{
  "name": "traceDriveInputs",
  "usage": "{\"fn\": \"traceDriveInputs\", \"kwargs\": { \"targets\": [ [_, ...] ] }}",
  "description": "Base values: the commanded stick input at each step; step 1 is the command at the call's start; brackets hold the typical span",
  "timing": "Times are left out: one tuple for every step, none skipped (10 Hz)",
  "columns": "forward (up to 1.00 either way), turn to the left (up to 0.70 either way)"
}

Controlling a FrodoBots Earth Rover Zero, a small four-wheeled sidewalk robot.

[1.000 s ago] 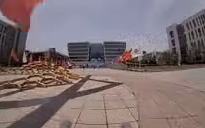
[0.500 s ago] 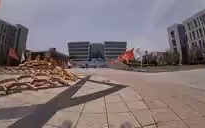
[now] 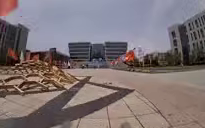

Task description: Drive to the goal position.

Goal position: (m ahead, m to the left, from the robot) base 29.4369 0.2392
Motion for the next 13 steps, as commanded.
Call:
{"fn": "traceDriveInputs", "kwargs": {
  "targets": [
    [1.0,0.01],
    [1.0,0.1],
    [1.0,0.29],
    [1.0,0.1],
    [1.0,0.0],
    [1.0,0.0],
    [1.0,0.0],
    [1.0,0.0],
    [1.0,0.0],
    [1.0,0.0],
    [1.0,0.0],
    [1.0,0.0],
    [1.0,0.0]
  ]
}}
